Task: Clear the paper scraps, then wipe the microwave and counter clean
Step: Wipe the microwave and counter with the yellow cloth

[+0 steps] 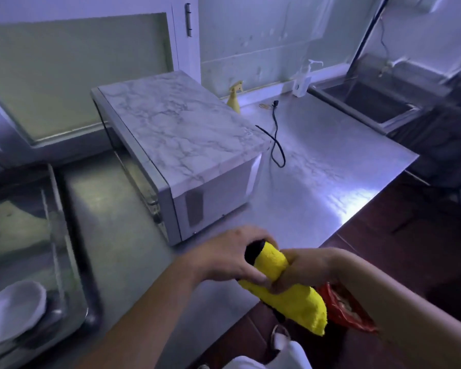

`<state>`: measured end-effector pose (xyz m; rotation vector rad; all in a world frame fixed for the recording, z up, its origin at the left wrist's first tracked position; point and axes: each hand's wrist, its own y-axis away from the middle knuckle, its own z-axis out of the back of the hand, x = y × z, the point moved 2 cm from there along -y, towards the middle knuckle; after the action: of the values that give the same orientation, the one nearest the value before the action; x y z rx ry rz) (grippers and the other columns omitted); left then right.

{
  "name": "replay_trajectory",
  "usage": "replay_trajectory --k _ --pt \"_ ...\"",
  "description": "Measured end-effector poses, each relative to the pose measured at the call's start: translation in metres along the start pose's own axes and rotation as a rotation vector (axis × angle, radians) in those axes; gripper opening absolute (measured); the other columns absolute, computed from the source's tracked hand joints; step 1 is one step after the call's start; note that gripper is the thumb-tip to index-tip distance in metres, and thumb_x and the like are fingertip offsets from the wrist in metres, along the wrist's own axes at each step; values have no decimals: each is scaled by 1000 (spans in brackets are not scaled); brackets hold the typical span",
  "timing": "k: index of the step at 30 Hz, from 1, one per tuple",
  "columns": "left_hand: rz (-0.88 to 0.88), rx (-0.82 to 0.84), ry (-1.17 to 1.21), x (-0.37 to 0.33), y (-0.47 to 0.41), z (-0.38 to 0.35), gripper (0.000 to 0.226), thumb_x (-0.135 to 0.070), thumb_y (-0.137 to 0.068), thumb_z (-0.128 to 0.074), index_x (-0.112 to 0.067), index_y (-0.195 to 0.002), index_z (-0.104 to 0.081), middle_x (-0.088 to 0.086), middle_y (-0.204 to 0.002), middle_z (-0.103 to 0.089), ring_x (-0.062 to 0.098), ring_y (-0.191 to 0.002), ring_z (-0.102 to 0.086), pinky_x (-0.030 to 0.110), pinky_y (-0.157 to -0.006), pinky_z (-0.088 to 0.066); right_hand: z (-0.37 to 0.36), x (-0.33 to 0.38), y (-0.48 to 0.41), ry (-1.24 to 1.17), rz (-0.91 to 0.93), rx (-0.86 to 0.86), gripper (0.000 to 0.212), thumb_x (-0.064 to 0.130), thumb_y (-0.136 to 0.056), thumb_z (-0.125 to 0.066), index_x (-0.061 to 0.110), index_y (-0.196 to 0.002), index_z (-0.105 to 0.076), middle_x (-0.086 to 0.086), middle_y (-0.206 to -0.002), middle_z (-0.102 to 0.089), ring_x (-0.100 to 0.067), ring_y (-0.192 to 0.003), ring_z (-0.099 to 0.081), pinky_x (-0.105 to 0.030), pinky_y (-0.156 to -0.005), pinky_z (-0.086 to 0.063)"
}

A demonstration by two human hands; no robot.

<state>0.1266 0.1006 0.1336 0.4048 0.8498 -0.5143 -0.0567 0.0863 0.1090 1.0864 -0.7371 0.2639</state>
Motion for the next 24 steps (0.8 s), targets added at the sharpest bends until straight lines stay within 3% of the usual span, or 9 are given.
replay_trajectory --k 2,6,9,14,17,19,21,22,24 --pt "42 10 16 -1 1 3 41 -31 -72 -86 -32 -108 -67 -13 -103 -66 3 -95 -60 32 -85 -52 4 2 5 104 -49 10 22 16 -84 -75 18 -105 -71 3 -98 -74 -12 -86 -69 -25 -79 -56" --pt "92 76 58 3 1 -3 50 -37 -69 -87 -33 -110 -60 -11 -100 -65 10 -94 -62 31 -80 -54 5 -7 10 21 -19 -127 19 16 -81 -79 14 -99 -75 -4 -91 -76 -15 -82 -69 -32 -78 -56" --pt "103 -30 28 8 -4 -10 42 -26 -72 -83 -28 -106 -59 -6 -92 -62 17 -88 -60 33 -74 -51 8 -20 9 -113 62 -212 27 28 -74 -84 17 -98 -76 -7 -96 -77 -18 -85 -72 -36 -77 -58" --pt "158 -209 337 27 -6 6 35 -17 -67 -79 -16 -100 -70 15 -95 -71 22 -84 -68 48 -80 -55 27 -60 7 -559 172 46 49 10 -81 -72 4 -128 -61 -22 -117 -68 -33 -101 -67 -38 -79 -56" --pt "219 -327 489 30 -7 21 33 -18 -65 -81 -19 -97 -72 8 -91 -73 14 -82 -65 42 -79 -56 31 -77 -12 -599 185 -136 44 15 -76 -78 8 -117 -68 -14 -105 -71 -20 -90 -67 -31 -76 -53" --pt "249 -417 412 26 -10 25 32 -23 -66 -79 -28 -96 -70 -7 -88 -71 9 -82 -64 35 -79 -55 30 -82 -34 -737 120 -407 46 22 -78 -82 11 -120 -65 -11 -111 -69 -18 -92 -65 -36 -81 -50" --pt "254 -525 168 17 -12 24 31 -25 -71 -75 -36 -99 -68 -16 -90 -68 4 -86 -64 29 -79 -53 23 -80 -55 -964 15 -604 38 28 -90 -70 12 -123 -61 -12 -125 -64 -24 -103 -63 -40 -86 -48" --pt "230 -578 25 11 -13 21 34 -23 -74 -73 -37 -104 -67 -16 -94 -65 5 -89 -63 28 -79 -52 16 -76 -64 -1144 -9 -571 37 34 -93 -65 13 -123 -61 -12 -129 -62 -27 -108 -62 -43 -88 -49" --pt "130 -658 -264 -1 -16 12 44 -13 -75 -71 -33 -114 -68 -12 -101 -62 12 -91 -63 30 -76 -51 2 -60 -80 -1523 62 -282 52 50 -89 -62 13 -125 -62 -12 -131 -60 -34 -113 -62 -54 -92 -50"
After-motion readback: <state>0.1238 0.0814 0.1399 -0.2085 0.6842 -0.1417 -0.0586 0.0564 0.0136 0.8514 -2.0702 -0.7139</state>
